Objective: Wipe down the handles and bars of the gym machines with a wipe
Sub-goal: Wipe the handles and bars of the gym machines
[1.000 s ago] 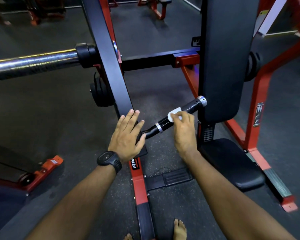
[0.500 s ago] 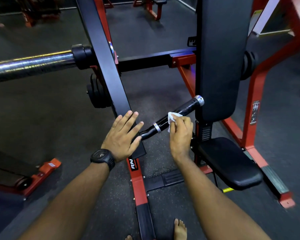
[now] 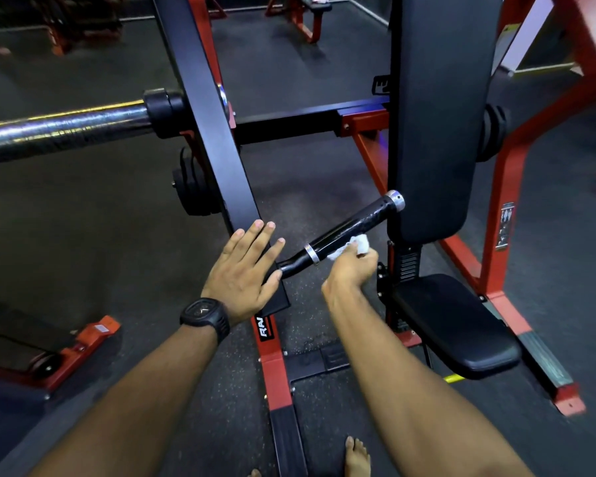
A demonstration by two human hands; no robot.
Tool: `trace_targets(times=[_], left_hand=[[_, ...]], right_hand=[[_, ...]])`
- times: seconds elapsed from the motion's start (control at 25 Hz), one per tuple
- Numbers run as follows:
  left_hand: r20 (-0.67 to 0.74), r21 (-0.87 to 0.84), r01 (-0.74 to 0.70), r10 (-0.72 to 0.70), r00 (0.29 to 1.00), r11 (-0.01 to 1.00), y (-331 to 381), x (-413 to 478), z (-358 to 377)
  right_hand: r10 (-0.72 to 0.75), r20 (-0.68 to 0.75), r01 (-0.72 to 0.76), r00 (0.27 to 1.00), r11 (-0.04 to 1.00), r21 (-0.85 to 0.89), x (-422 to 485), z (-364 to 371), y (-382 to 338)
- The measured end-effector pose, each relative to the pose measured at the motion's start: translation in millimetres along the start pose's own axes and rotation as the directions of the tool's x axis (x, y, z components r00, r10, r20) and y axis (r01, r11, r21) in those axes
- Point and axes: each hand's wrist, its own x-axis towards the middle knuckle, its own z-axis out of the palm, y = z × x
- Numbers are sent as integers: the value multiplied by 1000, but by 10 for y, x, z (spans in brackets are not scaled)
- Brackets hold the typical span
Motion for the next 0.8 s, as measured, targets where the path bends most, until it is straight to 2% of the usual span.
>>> trace_targets(times=[0.08, 0.2, 0.32, 0.44, 0.48, 0.56, 0.64, 0.68, 0.72, 0.76, 0.8], left_hand=[[21, 5, 6, -6, 1000, 1000, 10, 5, -44], [72, 15, 20, -21, 997, 1000, 30, 59, -83], [116, 14, 40, -42, 992, 999, 18, 145, -110], [128, 5, 71, -71, 989, 997, 57, 194, -114], [115, -12, 91, -89, 989, 996, 93, 186, -101], [101, -23, 142, -139, 985, 990, 137, 140, -85], [74, -36, 148, -145, 987, 988, 146, 168, -79], [60, -44, 141, -138, 989, 989, 139, 181, -66], [49, -54, 125, -123, 991, 991, 139, 179, -59], [45, -66, 117, -114, 992, 991, 141, 166, -53], [36, -71, 113, -111, 993, 991, 137, 156, -51]], right_hand=[[8, 38, -6, 999, 999, -42, 7, -11, -73], [-33, 27, 33, 999, 999, 11, 66, -19, -69], [-30, 21, 31, 999, 997, -71, 116, -5, -148], [-97, -27, 96, 995, 995, -13, 212, -13, -242], [-149, -40, 147, 988, 987, -60, 264, -22, -253], [-247, 27, 247, 969, 946, -209, 259, -54, -273], [-414, 153, 441, 897, 829, -343, 266, -94, -263], [-528, 238, 577, 816, 708, -408, 310, -134, -242], [-612, 366, 707, 701, 529, -469, 365, -199, -236], [-629, 533, 815, 566, 331, -475, 436, -283, -286], [-581, 691, 892, 430, 154, -425, 557, -362, -354]])
